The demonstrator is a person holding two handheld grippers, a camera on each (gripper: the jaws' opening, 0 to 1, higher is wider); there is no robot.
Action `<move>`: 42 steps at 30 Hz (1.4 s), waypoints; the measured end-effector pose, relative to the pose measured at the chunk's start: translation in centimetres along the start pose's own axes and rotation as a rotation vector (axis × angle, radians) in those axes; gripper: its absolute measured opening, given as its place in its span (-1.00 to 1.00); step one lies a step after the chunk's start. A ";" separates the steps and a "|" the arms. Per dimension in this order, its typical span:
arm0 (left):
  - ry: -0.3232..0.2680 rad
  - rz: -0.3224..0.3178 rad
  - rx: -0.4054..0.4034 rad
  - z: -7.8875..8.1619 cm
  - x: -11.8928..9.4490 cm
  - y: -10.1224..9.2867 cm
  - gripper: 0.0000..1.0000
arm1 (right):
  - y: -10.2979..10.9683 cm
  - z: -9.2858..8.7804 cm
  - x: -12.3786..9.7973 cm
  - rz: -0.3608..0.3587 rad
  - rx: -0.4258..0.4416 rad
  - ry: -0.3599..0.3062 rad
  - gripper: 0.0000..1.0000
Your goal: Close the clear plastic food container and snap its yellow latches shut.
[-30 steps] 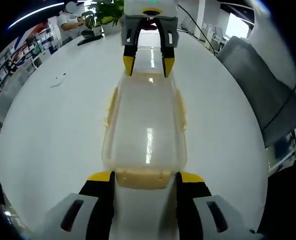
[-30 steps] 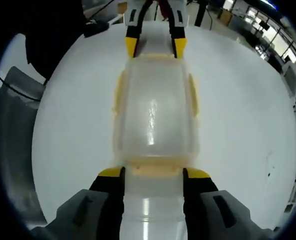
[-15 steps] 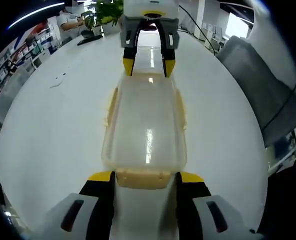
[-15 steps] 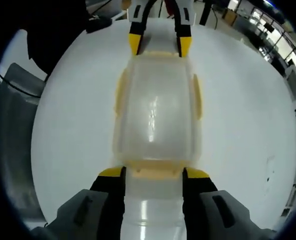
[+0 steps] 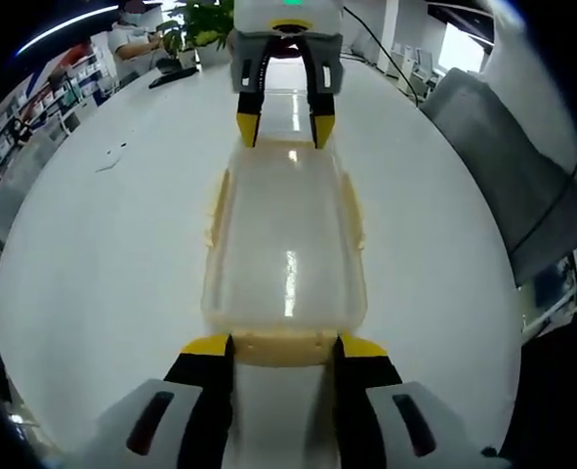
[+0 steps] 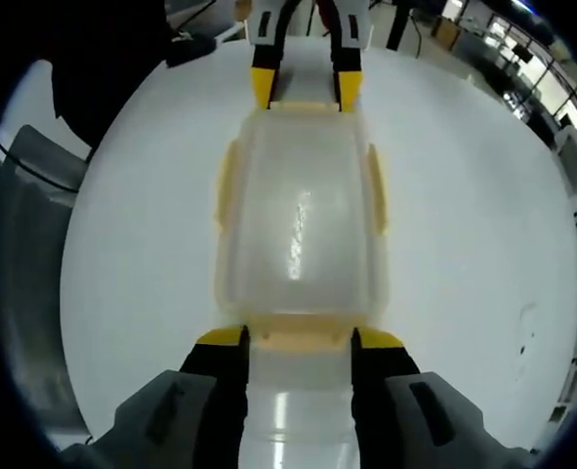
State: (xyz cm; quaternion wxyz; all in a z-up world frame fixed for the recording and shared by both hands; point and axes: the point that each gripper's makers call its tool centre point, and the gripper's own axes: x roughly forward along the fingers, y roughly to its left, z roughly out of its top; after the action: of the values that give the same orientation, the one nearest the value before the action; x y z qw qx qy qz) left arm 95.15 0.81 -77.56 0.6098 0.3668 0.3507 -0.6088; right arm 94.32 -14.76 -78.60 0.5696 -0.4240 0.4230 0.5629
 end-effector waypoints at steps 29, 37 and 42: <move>0.036 0.026 -0.026 0.2 -2.2 -0.5 -0.35 | 0.7 1.3 -2.4 0.008 -0.051 -0.001 -0.29; 0.030 0.047 -0.038 1.7 -4.8 -1.8 -0.35 | 1.2 2.1 -4.7 0.009 -0.079 -0.017 -0.30; 0.029 0.061 -0.036 2.9 -6.2 -2.4 -0.36 | 1.3 2.2 -6.4 -0.003 -0.094 -0.026 -0.30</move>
State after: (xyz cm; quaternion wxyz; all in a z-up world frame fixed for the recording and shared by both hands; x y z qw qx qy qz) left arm 92.65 1.33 -70.77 0.6296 0.3751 0.3589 -0.5780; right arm 93.02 -14.46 -71.86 0.5554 -0.4437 0.3880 0.5866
